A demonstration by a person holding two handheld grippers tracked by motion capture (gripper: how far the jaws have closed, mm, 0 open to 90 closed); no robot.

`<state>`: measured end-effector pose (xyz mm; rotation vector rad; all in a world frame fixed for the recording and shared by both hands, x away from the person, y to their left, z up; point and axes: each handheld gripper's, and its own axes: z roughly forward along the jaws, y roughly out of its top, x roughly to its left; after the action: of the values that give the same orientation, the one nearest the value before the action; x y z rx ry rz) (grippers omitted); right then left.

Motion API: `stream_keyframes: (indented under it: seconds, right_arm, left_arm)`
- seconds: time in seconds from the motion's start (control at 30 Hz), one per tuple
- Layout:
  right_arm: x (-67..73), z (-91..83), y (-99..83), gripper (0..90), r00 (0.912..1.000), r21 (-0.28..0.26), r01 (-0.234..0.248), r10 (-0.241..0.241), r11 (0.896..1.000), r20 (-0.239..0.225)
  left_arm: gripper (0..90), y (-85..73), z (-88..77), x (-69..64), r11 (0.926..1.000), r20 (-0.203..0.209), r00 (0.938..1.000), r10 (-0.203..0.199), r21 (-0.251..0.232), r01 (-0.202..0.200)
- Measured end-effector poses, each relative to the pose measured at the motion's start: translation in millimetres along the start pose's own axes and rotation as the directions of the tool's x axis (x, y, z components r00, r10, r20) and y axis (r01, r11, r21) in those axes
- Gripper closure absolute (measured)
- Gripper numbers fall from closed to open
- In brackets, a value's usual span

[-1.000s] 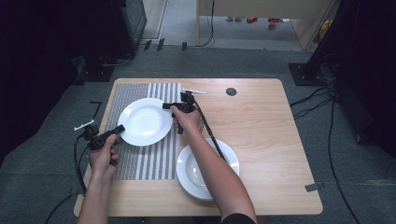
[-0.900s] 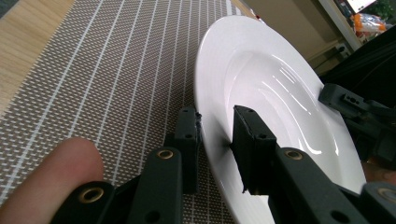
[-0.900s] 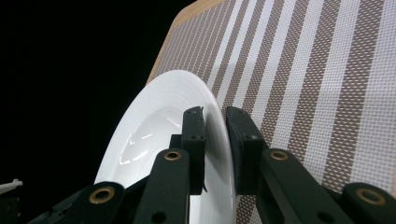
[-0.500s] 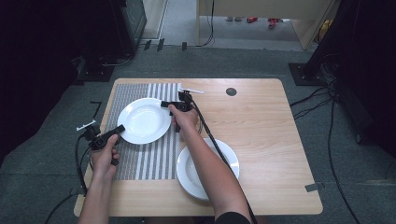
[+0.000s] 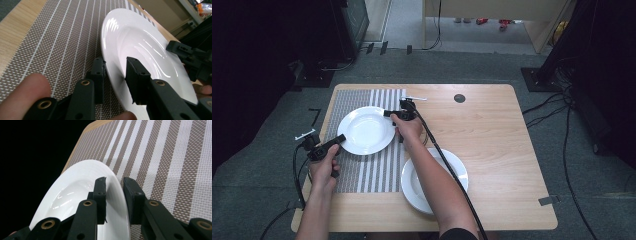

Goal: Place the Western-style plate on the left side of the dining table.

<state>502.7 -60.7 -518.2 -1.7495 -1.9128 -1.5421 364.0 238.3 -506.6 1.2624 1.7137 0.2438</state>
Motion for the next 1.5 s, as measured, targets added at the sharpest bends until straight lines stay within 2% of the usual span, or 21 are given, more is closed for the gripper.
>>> stream_keyframes:
  seconds: [0.1, 0.23, 0.33, 0.43, 0.57, 0.77, 0.83, 1.0, 1.17, 1.33, 1.5]
  right_arm:
    - [1.3, -0.4, 0.0, 72.0, 0.9998, 0.005, 0.018, -0.018, 1.000, 0.010]
    - [6.4, -3.7, 1.9, 57.6, 0.9985, 0.012, 0.053, -0.053, 0.999, -0.011]
    - [8.2, -12.4, 6.2, 48.6, 0.9940, -0.017, 0.108, -0.108, 0.994, 0.020]
    - [8.1, -25.4, 11.2, 42.9, 0.9927, -0.055, 0.118, -0.117, 0.991, 0.032]
    - [10.4, -45.3, 16.8, 39.2, 0.9935, -0.107, 0.114, -0.114, 0.988, 0.009]
    - [14.3, -75.2, 18.3, 38.0, 0.9936, -0.136, 0.109, -0.112, 0.985, -0.014]
    - [14.3, -84.9, 16.6, 36.1, 0.9901, -0.133, 0.135, -0.139, 0.982, -0.019]
    - [11.2, -107.1, 11.4, 33.1, 0.9875, -0.125, 0.151, -0.156, 0.981, -0.024]
    - [8.8, -130.1, 6.9, 31.3, 0.9823, -0.114, 0.187, -0.187, 0.976, 0.007]
    - [8.7, -153.4, 1.4, 29.6, 0.9763, -0.119, 0.216, -0.216, 0.969, 0.011]
    - [7.5, -175.0, -6.7, 28.7, 0.9706, -0.120, 0.240, -0.240, 0.963, 0.011]
  left_arm:
    - [65.9, 0.6, -0.4, 0.4, 0.9999, 0.012, 0.9999, 0.012, 0.003, -0.012]
    - [54.5, 2.6, -6.5, -4.1, 0.9987, 0.022, 0.9985, 0.049, -0.011, -0.049]
    - [41.6, 3.5, -11.3, -8.7, 0.9961, 0.018, 0.9959, 0.089, -0.001, -0.089]
    - [34.7, 2.5, -14.0, -10.6, 0.9937, 0.018, 0.9937, 0.110, 0.018, -0.111]
    - [27.0, 0.7, -17.7, -13.3, 0.9901, 0.014, 0.9909, 0.134, 0.040, -0.135]
    - [23.0, -3.4, -27.0, -17.5, 0.9846, 0.018, 0.9852, 0.170, 0.036, -0.171]
    - [21.7, -5.1, -29.5, -19.4, 0.9824, 0.015, 0.9832, 0.182, 0.040, -0.182]
    - [18.6, -9.5, -34.7, -26.9, 0.9744, 0.005, 0.9751, 0.222, 0.038, -0.222]
    - [15.9, -12.3, -40.3, -33.1, 0.9675, -0.007, 0.9679, 0.251, 0.031, -0.251]
    - [15.2, -19.1, -44.0, -37.5, 0.9626, -0.013, 0.9633, 0.268, 0.044, -0.267]
    - [15.2, -29.5, -47.7, -44.3, 0.9541, -0.013, 0.9557, 0.294, 0.065, -0.293]
